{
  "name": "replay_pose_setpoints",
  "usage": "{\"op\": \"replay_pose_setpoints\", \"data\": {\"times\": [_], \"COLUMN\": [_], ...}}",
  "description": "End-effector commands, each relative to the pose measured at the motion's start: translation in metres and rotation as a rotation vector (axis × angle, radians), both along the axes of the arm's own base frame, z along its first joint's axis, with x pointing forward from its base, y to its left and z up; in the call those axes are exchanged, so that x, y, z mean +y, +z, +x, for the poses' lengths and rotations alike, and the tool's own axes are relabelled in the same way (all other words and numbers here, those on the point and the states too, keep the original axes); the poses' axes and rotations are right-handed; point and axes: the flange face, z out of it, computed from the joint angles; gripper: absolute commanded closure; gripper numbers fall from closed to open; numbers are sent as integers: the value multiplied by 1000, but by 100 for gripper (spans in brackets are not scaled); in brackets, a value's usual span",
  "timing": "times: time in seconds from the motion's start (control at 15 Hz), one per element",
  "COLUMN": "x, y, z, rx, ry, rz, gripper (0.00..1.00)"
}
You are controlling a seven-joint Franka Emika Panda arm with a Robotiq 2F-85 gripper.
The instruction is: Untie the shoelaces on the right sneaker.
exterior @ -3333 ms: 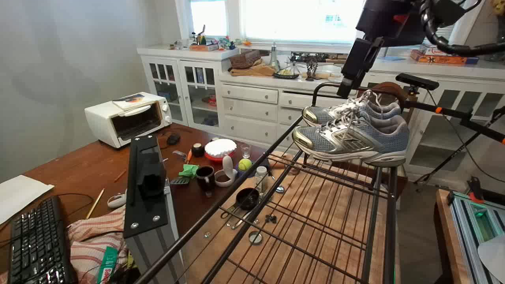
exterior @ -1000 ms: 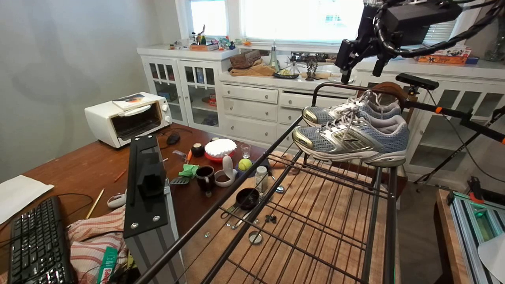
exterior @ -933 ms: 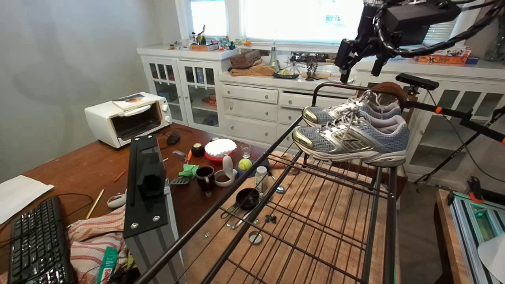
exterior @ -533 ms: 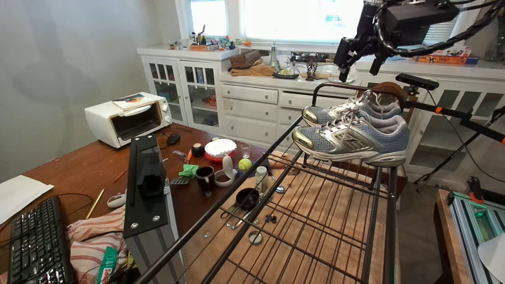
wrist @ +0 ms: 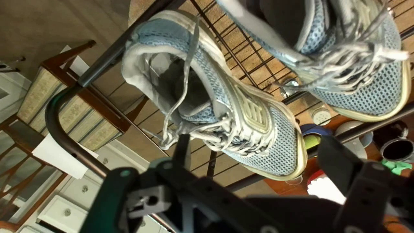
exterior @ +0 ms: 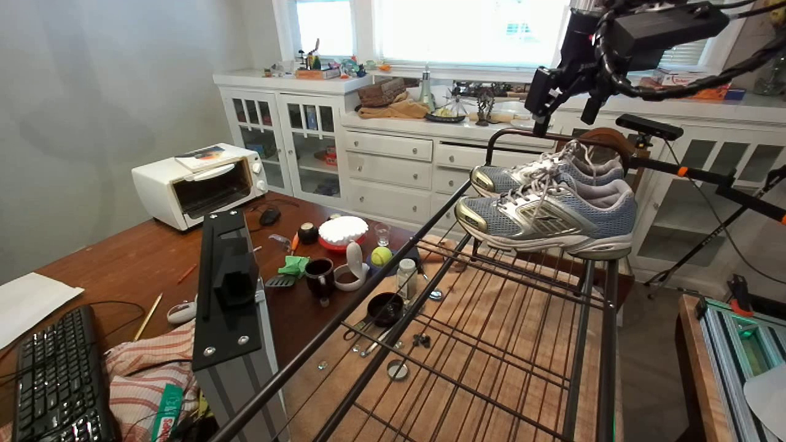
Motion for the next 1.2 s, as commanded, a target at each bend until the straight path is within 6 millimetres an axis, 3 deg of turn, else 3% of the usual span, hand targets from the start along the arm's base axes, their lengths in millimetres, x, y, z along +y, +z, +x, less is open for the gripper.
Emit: {"op": "replay_pose_setpoints", "data": {"times": [0.0, 0.27, 0.6, 1.13], "x": [8, -4, -20, -30], "y": [-9, -15, -21, -36], "z": [-24, -37, -34, -45], "rx": [-5, -44, -171, -58], "ry": [53, 103, 248, 285], "rz": [-52, -54, -53, -26], "gripper": [0, 0, 0, 0]}}
